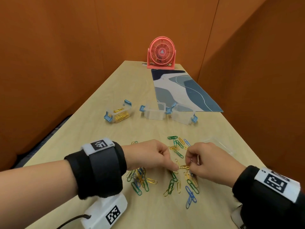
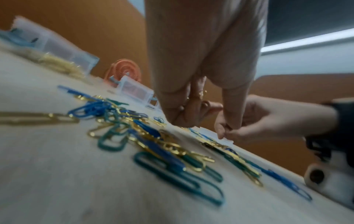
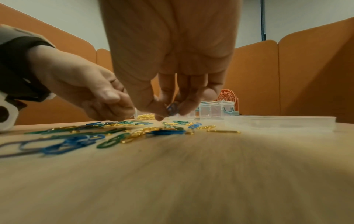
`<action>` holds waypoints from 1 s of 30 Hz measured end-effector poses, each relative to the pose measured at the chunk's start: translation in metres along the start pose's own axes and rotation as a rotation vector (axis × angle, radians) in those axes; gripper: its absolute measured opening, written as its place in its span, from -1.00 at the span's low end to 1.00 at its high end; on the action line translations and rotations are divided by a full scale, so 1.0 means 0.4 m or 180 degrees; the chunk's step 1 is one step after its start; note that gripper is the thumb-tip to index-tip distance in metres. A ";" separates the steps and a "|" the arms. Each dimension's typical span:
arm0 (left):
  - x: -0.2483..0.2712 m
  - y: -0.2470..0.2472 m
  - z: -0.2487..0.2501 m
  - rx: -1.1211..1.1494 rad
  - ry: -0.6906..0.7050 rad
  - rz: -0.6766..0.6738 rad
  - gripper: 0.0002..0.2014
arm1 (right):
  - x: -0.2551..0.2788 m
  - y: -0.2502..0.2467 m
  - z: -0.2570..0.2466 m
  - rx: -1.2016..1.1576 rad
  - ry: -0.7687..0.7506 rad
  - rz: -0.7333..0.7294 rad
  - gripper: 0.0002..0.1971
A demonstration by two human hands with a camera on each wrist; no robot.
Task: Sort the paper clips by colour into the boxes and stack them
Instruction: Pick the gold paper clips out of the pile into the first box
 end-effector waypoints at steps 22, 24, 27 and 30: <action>-0.050 -0.005 0.018 -0.2032 0.1111 -0.0365 -0.67 | -0.004 -0.006 0.000 0.0195 0.0145 -0.0194 -0.81; -0.053 -0.003 0.016 -0.2033 0.1170 -0.0295 -0.77 | -0.010 -0.003 0.001 0.0194 0.0101 -0.0194 -0.88; -0.052 0.001 0.010 -0.2215 0.1102 -0.0327 -0.82 | -0.016 0.005 0.002 0.0192 0.0002 -0.0249 -0.96; -0.047 0.016 -0.002 -0.2560 0.0937 -0.0610 -0.74 | -0.021 0.018 0.003 0.0255 -0.0106 -0.0342 -0.91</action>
Point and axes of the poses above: each hand's wrist, its own x-axis away from the middle knuckle, its own y-axis out of the palm, z = x × y, the point moved 1 cm from there along -x, towards the middle knuckle, and after that the axes turned 15 degrees about y, right-handed, at the moved point
